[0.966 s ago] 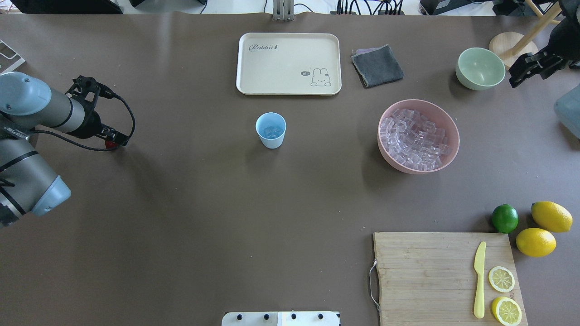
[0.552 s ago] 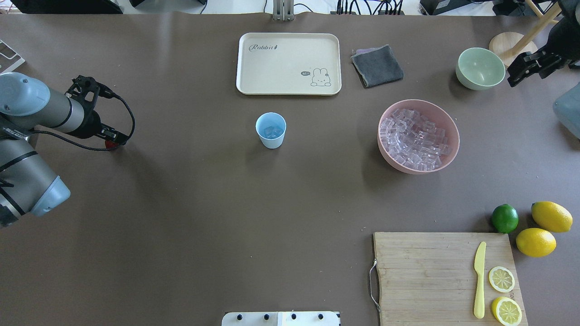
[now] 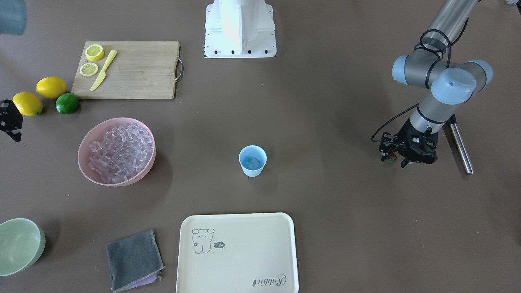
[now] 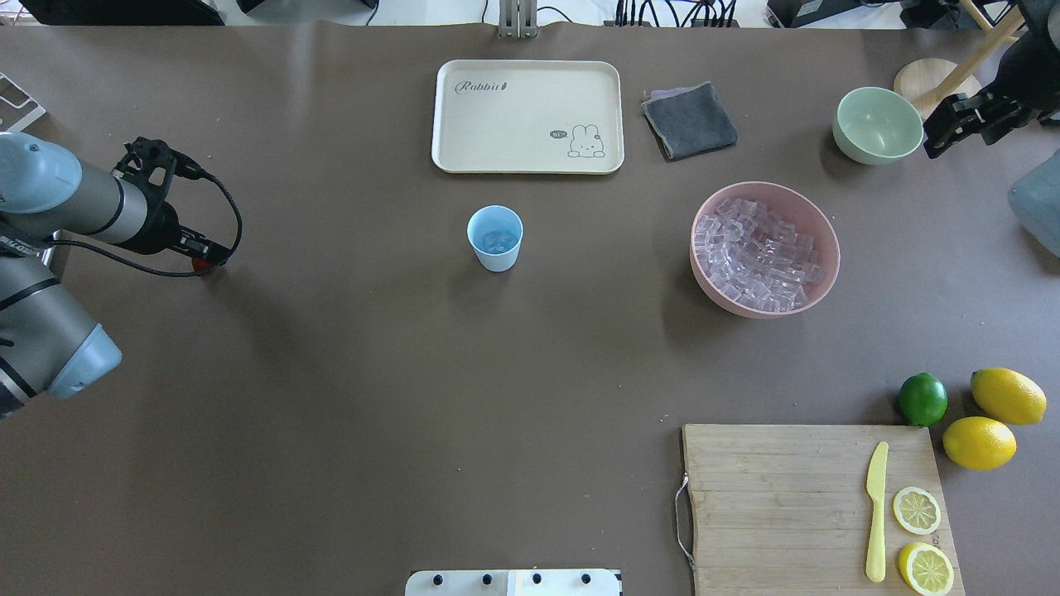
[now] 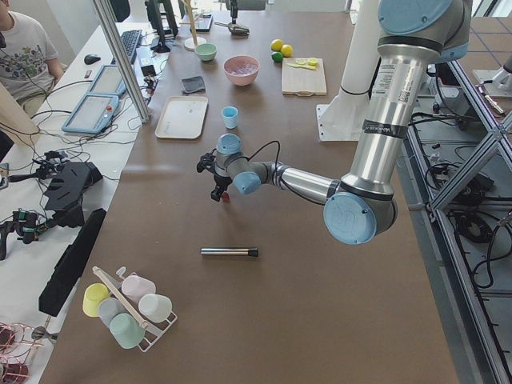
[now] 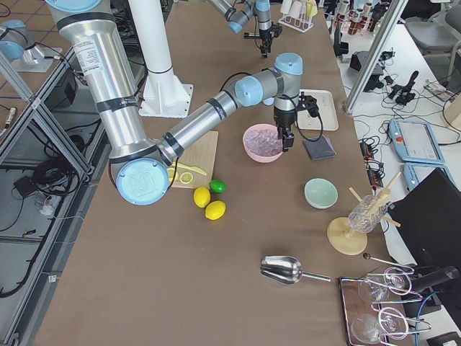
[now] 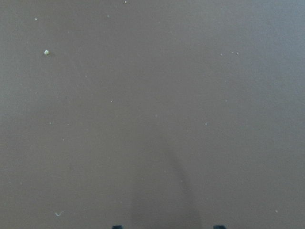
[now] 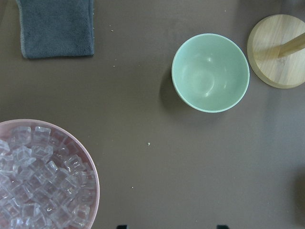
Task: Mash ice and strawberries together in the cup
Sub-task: 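Lower the left gripper onto the red strawberry and close on it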
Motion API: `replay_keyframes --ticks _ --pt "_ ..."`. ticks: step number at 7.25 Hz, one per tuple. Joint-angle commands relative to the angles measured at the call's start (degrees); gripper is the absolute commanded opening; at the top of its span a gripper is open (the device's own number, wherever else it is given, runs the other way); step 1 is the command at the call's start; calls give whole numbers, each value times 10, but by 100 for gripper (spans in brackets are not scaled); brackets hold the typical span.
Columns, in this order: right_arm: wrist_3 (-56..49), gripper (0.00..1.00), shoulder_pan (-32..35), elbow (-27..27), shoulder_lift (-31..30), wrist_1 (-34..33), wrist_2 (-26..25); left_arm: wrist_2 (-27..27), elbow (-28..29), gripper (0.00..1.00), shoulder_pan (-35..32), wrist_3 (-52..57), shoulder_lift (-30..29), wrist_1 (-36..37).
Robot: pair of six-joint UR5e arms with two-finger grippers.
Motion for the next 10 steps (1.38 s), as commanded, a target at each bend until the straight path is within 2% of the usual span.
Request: replay_keyframes --ticks 1,2,4,6,9,10 --pt "-1 70 -1 -2 0 0 0 3 4 51 3 -6 -3 1" --pt "0 70 -4 -3 0 0 -1 3 13 41 3 -6 -6 1" --pt "0 70 -5 -2 -1 0 -1 2 13 30 3 -7 -6 1" --pt "0 70 -6 0 -2 0 -1 1 12 13 3 -7 -6 3" --pt "1 70 -8 0 -2 0 -1 -6 -2 6 -15 -7 -6 23" --pt "1 70 -8 0 -2 0 -2 -47 -42 4 -39 -7 -23 96"
